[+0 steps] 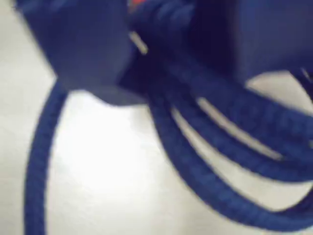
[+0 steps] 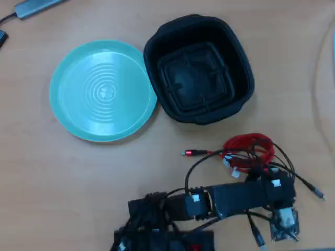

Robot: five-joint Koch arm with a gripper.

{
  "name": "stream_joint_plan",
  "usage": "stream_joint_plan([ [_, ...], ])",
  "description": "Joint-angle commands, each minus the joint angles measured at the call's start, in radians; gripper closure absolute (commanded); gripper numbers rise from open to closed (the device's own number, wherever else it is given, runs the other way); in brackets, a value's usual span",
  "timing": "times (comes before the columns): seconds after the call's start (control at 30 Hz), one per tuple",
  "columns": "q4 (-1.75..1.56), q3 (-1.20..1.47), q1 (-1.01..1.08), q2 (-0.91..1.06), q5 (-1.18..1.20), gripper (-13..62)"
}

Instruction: Put a black charging cable in a black bowl and put a red charging cable in a green bowl

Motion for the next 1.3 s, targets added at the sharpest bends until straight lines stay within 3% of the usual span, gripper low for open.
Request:
stream_joint_plan([
  [0.0, 0.072, -0.135, 0.040, 0.144, 0.061, 55.7],
  [0.4, 0.040, -0.147, -0.110, 0.468, 0.137, 55.6],
  [1.27, -0.233, -0.164, -0.535, 0.549, 0.172, 55.8],
])
